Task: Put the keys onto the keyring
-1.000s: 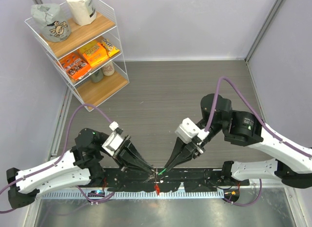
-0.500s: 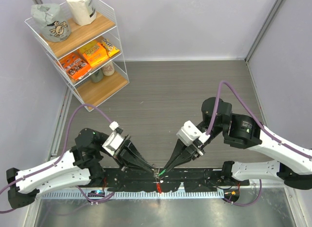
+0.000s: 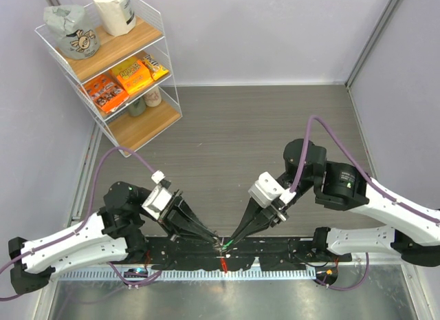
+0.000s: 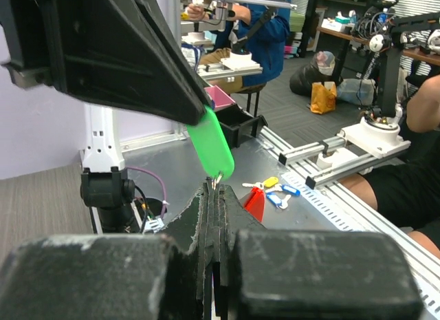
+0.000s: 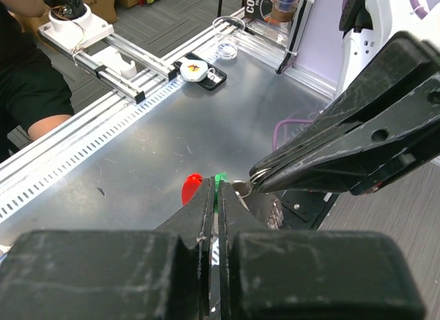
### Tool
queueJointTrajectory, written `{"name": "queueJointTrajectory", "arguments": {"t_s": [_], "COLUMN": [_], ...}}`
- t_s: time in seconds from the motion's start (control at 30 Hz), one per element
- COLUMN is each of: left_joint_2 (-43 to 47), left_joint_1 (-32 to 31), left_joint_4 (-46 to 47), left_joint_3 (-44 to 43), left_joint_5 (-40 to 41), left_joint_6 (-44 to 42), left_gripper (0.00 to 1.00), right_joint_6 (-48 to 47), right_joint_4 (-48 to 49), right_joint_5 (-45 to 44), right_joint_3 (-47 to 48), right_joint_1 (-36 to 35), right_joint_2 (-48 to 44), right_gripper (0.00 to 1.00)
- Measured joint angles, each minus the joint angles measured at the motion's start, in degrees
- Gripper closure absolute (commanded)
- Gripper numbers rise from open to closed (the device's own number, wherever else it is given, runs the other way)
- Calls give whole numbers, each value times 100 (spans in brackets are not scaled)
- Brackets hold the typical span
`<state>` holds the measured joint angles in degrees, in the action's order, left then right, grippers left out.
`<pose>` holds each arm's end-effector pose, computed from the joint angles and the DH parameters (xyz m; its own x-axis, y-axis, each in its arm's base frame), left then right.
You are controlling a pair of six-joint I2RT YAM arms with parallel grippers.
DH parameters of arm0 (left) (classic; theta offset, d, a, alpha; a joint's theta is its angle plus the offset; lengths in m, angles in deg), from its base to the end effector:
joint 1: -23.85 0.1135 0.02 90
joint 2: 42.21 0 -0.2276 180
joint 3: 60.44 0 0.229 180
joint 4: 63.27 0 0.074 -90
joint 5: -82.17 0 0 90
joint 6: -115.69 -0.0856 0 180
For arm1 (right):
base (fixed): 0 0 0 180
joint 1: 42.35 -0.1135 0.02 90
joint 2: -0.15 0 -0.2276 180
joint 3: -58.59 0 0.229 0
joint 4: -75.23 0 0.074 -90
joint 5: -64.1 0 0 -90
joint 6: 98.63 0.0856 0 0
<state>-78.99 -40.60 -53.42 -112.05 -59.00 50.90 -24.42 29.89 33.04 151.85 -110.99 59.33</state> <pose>0.0154 -0.1867 0.3617 -0.2081 -0.1840 -0.9607 0.8647 -0.4936 -0.0927 0.0078 0.2213 0.4142 0.1456 -0.0132 -0.9893 -0.7762 -0.6216 -0.1059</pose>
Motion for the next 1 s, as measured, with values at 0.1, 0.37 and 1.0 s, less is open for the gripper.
{"name": "queueJointTrajectory", "arguments": {"t_s": [0.1,0.37,1.0], "left_joint_2": [96,271,-258], "left_joint_1": [0,0,0], "left_joint_4": [-2,-94,-1799], "left_joint_3": [0,-13,-483], "left_joint_5": [170,680,3753], "left_joint_6": [2,-127,-1143], "left_gripper": [100,100,100], "right_joint_6": [0,422,2065], "right_joint_4": [162,457,1178], "right_joint_5": [-96,-861,-5174], "right_joint_3": [-234,-1222,-2872], "right_joint_1": [-83,-144,-144], "right_joint_2": [-11,-511,-2743], "right_gripper": [69,36,32]}}
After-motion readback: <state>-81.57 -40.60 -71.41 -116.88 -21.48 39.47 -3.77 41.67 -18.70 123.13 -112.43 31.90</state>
